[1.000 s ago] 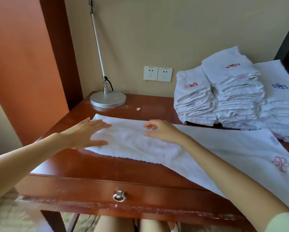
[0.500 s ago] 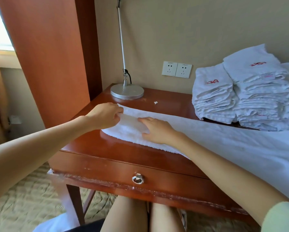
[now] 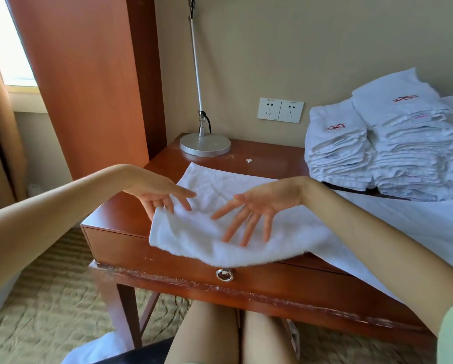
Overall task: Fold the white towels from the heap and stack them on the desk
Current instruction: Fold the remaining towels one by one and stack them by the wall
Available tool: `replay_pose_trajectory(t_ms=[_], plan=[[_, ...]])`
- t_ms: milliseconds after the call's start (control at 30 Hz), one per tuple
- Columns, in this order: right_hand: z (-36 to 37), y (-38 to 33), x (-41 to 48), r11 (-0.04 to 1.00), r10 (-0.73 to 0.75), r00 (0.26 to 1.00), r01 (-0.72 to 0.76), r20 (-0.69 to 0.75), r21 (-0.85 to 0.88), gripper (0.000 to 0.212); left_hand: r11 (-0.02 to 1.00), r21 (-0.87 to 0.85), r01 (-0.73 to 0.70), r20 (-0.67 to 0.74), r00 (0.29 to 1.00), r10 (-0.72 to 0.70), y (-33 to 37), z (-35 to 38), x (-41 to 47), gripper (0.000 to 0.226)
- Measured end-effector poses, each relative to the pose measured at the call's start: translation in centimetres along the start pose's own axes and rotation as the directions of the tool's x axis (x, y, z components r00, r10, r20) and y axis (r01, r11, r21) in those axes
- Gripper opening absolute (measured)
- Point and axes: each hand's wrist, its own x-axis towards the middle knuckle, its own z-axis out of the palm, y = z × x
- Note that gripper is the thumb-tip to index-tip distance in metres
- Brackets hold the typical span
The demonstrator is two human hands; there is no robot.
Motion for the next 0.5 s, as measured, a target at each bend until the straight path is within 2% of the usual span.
replay_pose_trajectory(t_ms=[67, 100, 167, 200, 267, 333, 367, 433, 500], plan=[[0.2, 0.4, 0.6, 1.000, 0.008, 1.000, -0.007, 0.022, -0.023, 0.049, 1.000, 0.024, -0.018, -0.006, 1.000, 0.019, 0.6, 0.0, 0.2, 0.028], [0.0, 0.7, 0.8, 0.999, 0.006, 0.999, -0.007, -0.040, -0.032, 0.045, 0.994, 0.080, -0.074, -0.065, 0.995, 0.079, 0.8, 0.2, 0.8, 0.028], [-0.7, 1.4, 0.6, 0.999, -0.001, 0.965, -0.011, -0.261, -0.046, 0.041, 0.962, 0.197, -0.186, -0.209, 0.951, 0.227, 1.4, 0.9, 1.6, 0.027], [-1.2, 1.9, 0.4, 0.998, -0.008, 0.917, -0.016, -0.398, -0.056, 0.039, 0.948, 0.225, -0.225, -0.255, 0.926, 0.280, 1.9, 1.4, 2.0, 0.030], [-2.6, 3.6, 0.2, 0.994, 0.002, 0.760, -0.070, -0.650, -0.079, 0.034, 0.935, 0.218, -0.281, -0.285, 0.898, 0.336, 2.5, 2.9, 3.4, 0.041], [-4.3, 6.4, 0.1, 0.967, 0.042, 0.585, -0.227, -0.810, -0.113, 0.039, 0.936, 0.245, -0.254, -0.226, 0.924, 0.309, 3.2, 4.5, 5.0, 0.055], [-5.0, 7.9, 0.0, 0.936, 0.083, 0.532, -0.331, -0.842, -0.117, 0.049, 0.932, 0.294, -0.213, -0.187, 0.943, 0.275, 3.3, 5.2, 5.8, 0.059], [-5.8, 10.6, 0.0, 0.848, 0.249, 0.503, -0.526, -0.827, -0.065, 0.080, 0.903, 0.413, -0.117, -0.151, 0.969, 0.194, 3.3, 6.3, 7.3, 0.064], [-5.8, 12.3, 0.6, 0.792, 0.348, 0.522, -0.608, -0.779, -0.053, 0.079, 0.885, 0.458, -0.077, -0.165, 0.971, 0.170, 2.8, 6.6, 8.5, 0.067]])
